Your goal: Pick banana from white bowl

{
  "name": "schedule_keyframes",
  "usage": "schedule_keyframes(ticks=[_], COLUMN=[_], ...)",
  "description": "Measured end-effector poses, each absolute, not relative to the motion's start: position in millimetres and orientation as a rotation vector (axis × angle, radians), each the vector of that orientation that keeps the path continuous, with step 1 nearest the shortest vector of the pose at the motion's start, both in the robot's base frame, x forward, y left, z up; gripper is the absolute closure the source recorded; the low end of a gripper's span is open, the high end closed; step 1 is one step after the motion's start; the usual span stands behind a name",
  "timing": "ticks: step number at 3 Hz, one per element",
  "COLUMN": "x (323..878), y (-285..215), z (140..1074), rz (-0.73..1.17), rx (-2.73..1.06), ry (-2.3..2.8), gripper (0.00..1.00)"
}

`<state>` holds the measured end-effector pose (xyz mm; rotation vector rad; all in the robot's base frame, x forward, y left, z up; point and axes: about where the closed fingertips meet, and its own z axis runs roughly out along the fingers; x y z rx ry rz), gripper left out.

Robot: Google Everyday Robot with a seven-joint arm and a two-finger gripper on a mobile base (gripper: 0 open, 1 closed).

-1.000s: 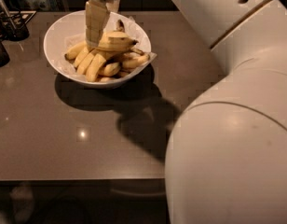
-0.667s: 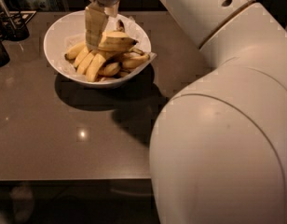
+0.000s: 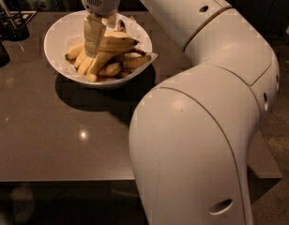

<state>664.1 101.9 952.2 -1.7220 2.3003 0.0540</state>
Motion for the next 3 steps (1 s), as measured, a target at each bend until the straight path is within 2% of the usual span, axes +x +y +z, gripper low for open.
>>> schedule_keyframes(ticks=[3], x=[669.3], y=[101.9], z=[934.2], rz=[0.044], rx=[-1.725], ry=[2.335], gripper=[0.86])
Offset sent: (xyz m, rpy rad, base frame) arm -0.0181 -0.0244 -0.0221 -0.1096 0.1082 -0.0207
